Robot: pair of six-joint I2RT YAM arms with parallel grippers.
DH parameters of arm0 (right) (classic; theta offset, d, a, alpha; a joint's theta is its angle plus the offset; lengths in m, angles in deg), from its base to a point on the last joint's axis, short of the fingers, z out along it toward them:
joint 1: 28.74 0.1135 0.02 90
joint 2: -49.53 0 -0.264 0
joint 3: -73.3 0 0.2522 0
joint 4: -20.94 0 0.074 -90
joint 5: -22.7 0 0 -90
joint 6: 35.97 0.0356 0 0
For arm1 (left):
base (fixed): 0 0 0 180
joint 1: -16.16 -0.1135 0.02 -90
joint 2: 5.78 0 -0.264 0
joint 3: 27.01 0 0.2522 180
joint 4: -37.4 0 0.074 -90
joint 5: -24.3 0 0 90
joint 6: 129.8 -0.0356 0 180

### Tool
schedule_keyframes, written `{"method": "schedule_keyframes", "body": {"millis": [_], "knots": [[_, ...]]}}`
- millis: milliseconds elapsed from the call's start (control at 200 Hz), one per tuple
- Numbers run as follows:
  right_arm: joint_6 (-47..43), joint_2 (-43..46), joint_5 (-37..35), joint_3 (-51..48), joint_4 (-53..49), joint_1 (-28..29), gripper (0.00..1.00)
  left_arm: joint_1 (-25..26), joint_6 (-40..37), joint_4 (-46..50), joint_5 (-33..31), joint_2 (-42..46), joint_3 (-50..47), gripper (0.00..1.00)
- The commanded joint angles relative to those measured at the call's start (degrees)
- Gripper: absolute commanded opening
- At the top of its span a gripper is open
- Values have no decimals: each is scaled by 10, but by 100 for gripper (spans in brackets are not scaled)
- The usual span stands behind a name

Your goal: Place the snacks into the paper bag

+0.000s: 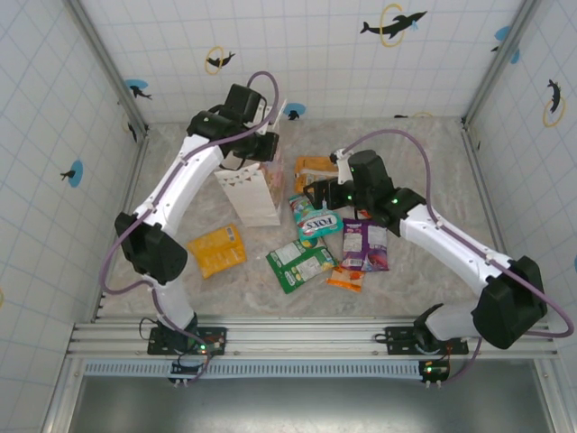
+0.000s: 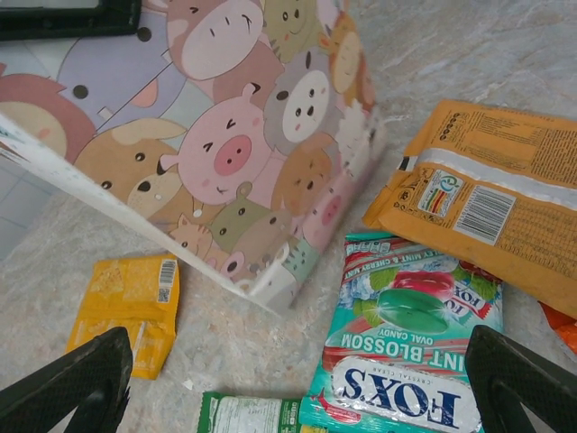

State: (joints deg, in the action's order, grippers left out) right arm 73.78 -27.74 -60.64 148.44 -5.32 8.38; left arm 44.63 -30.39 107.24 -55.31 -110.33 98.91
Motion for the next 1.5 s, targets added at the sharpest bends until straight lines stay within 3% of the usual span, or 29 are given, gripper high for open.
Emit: {"method": "schedule_keyframes", "body": {"millis": [0,90,195,290,345,756,981,1316,1496], "knots": [[7,17,-9,-14,18,1,97,4,-17,-18,42,42,-29,0],[8,18,-9,-17,19,1,97,4,-27,-28,33,54,-57,1],[9,19,-9,-18,20,1,97,4,-33,-14,12,52,-64,19],[9,20,-9,-18,18,1,97,4,-33,-11,11,54,-64,50],[9,23,-12,-19,18,1,97,4,-33,-14,15,58,-64,57],[12,40,-20,-28,5,-1,97,3,-21,-71,89,144,-135,72],[30,56,-3,-44,-4,-10,89,0,-21,-110,123,199,-193,75],[105,75,116,-154,-33,-23,68,-2,-37,-149,189,274,-296,75],[72,35,192,-197,-29,-48,58,-1,-48,-154,209,308,-347,75]]}}
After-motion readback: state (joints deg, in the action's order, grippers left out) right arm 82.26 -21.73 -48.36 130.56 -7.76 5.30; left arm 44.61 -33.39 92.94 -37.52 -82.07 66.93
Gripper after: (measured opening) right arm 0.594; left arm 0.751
